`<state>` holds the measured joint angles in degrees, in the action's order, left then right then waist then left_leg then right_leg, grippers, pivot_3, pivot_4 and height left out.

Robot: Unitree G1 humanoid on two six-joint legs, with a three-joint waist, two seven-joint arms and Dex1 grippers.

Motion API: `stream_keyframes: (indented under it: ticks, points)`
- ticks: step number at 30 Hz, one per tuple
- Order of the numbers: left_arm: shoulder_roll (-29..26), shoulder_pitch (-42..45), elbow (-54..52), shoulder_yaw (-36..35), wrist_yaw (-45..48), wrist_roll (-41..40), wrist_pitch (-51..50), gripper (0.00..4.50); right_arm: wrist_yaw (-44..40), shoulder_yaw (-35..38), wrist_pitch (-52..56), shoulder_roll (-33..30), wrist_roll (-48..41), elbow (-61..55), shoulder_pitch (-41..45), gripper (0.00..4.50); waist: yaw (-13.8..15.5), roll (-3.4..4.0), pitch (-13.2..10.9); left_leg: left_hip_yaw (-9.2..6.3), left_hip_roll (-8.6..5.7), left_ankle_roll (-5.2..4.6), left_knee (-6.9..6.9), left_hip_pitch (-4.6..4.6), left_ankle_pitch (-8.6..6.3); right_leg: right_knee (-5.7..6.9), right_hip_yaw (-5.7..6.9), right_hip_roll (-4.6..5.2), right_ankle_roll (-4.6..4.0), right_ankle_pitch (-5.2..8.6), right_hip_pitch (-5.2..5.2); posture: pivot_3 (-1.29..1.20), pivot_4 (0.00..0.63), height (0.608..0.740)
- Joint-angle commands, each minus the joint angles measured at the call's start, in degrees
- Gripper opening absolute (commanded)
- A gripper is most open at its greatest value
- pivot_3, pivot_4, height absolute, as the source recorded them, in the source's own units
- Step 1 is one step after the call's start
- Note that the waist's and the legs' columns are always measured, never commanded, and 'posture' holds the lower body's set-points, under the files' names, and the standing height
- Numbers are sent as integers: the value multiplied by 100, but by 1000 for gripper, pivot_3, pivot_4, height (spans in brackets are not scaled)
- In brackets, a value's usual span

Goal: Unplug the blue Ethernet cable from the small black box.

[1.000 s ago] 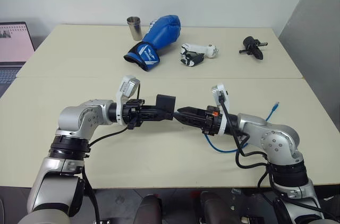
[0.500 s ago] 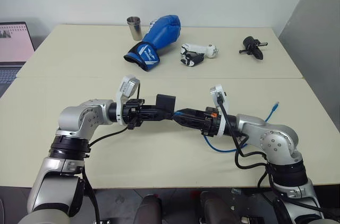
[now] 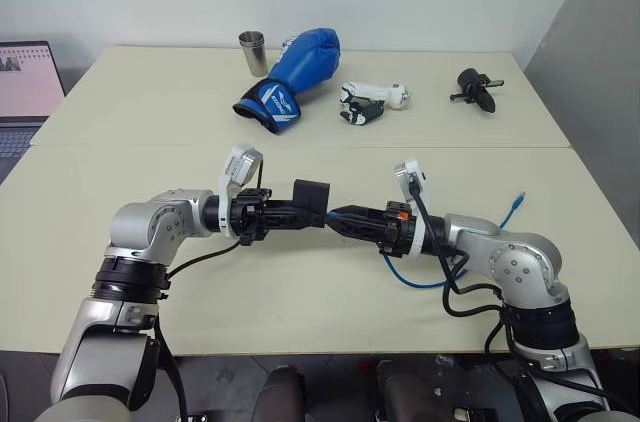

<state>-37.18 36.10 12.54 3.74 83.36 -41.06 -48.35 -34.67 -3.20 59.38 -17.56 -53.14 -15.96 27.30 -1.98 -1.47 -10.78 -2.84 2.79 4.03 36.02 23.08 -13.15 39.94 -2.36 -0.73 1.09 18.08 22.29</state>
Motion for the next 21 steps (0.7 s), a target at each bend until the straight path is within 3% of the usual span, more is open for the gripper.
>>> stream_keyframes:
  ticks: [1, 3, 14, 21]
  points:
    - [34, 14, -56, -95, 76, -23, 48, 785, -79, 96, -12, -15, -121, -121, 83, 528, 0, 0, 0, 0, 0, 0, 0, 0, 0, 0, 0, 0, 0, 0, 0, 0, 150, 740]
    - [42, 19, -51, -93, 80, -24, 47, 785, -87, 94, -12, -18, -113, -118, 85, 81, 0, 0, 0, 0, 0, 0, 0, 0, 0, 0, 0, 0, 0, 0, 0, 0, 150, 740]
    - [67, 74, 34, -169, 88, -40, 13, 785, -161, 90, 65, -50, -184, -139, 102, 80, 0, 0, 0, 0, 0, 0, 0, 0, 0, 0, 0, 0, 0, 0, 0, 0, 150, 740]
    - [-174, 125, 321, -298, 159, 45, 33, 785, -287, 288, 210, -382, -308, -215, -31, 80, 2, 0, 0, 0, 0, 0, 0, 0, 0, 0, 0, 0, 0, 0, 0, 0, 150, 740]
